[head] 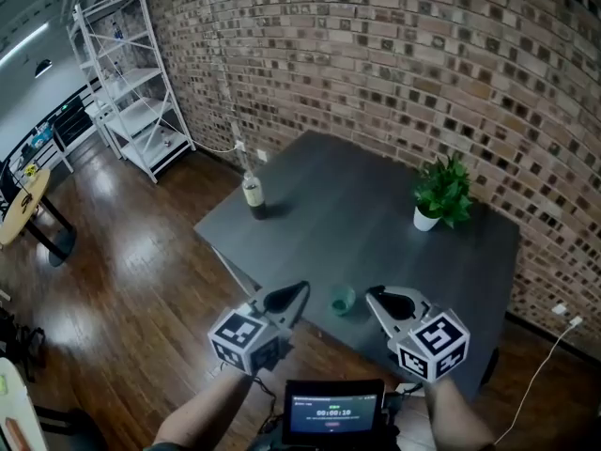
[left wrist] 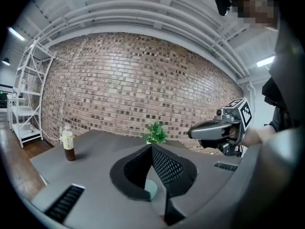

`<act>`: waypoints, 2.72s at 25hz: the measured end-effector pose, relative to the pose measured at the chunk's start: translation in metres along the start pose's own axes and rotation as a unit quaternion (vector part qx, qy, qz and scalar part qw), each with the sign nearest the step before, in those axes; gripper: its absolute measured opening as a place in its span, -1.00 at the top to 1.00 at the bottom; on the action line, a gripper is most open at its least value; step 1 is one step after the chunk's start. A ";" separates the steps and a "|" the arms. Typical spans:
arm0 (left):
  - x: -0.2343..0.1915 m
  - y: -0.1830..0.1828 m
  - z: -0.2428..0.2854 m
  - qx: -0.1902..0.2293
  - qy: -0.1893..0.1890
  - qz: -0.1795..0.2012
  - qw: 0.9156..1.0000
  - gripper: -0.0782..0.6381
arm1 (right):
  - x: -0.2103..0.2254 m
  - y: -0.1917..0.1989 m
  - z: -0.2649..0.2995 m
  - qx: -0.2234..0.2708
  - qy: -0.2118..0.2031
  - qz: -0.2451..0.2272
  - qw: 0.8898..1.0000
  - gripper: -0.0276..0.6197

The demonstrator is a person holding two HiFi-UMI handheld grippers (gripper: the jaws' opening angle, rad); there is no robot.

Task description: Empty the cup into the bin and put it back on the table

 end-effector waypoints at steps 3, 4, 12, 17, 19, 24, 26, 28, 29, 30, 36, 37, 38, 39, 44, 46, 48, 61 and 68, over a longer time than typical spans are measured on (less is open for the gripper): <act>-0.005 0.002 0.014 -0.009 -0.010 0.005 1.000 0.78 | 0.013 0.003 0.012 -0.010 -0.020 0.001 1.000 0.90; -0.007 0.003 0.020 -0.010 -0.013 0.009 1.000 0.78 | 0.019 0.004 0.016 -0.014 -0.022 0.000 1.000 0.90; -0.030 0.035 0.055 -0.051 -0.037 0.016 0.998 0.78 | 0.043 0.041 0.046 -0.097 -0.034 0.000 0.995 0.90; -0.040 0.076 0.070 -0.105 -0.039 0.004 0.994 0.78 | 0.057 0.072 0.064 -0.138 -0.033 0.016 0.990 0.90; -0.043 0.088 0.072 -0.114 -0.043 -0.008 0.993 0.78 | 0.061 0.079 0.068 -0.143 -0.034 0.019 0.989 0.87; -0.056 0.116 0.079 -0.146 -0.068 -0.008 0.987 0.78 | 0.060 0.104 0.080 -0.199 -0.054 0.031 0.978 0.66; -0.056 0.128 0.081 -0.161 -0.072 -0.009 0.984 0.78 | 0.059 0.117 0.081 -0.221 -0.061 0.036 0.973 0.66; -0.058 0.136 0.080 -0.167 -0.078 -0.009 0.983 0.78 | 0.058 0.129 0.083 -0.240 -0.068 0.041 0.968 0.66; -0.058 0.141 0.080 -0.172 -0.080 -0.010 0.982 0.78 | 0.058 0.134 0.084 -0.249 -0.072 0.045 0.965 0.58; -0.059 0.146 0.080 -0.177 -0.081 -0.012 0.981 0.75 | 0.058 0.139 0.085 -0.257 -0.075 0.049 0.962 0.35; -0.063 0.184 0.077 -0.207 -0.091 -0.025 0.974 0.64 | 0.058 0.168 0.087 -0.273 -0.094 0.057 0.956 0.28; -0.064 0.190 0.077 -0.212 -0.094 -0.028 0.972 0.64 | 0.059 0.173 0.087 -0.279 -0.097 0.058 0.954 0.28; -0.064 0.195 0.078 -0.215 -0.096 -0.029 0.971 0.64 | 0.061 0.177 0.087 -0.286 -0.098 0.057 0.951 0.28; -0.064 0.198 0.080 -0.217 -0.096 -0.027 0.971 0.64 | 0.063 0.180 0.087 -0.292 -0.099 0.056 0.950 0.17; -0.065 0.219 0.077 -0.233 -0.103 -0.029 0.967 0.44 | 0.060 0.193 0.096 -0.292 -0.114 0.050 0.948 0.08; -0.065 0.225 0.078 -0.233 -0.109 -0.030 0.966 0.45 | 0.060 0.202 0.099 -0.294 -0.117 0.052 0.947 -0.17; -0.065 0.229 0.078 -0.233 -0.115 -0.026 0.965 0.45 | 0.061 0.210 0.103 -0.295 -0.110 0.050 0.948 -0.18; -0.065 0.254 0.069 -0.252 -0.117 -0.027 0.960 0.45 | 0.064 0.239 0.121 -0.292 -0.082 0.045 0.952 -0.42; -0.058 0.268 0.068 -0.252 -0.106 -0.032 0.961 0.45 | 0.072 0.243 0.135 -0.260 -0.061 0.040 0.963 -0.42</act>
Point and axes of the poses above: the fingertips, and each gripper's own axes: z forward along the fingers, x to its right, y out of its underside, the point moved 2 cm from there along -z, backward along the fingers, and after that the axes turned 13 degrees about -y, right-handed, at the moved point
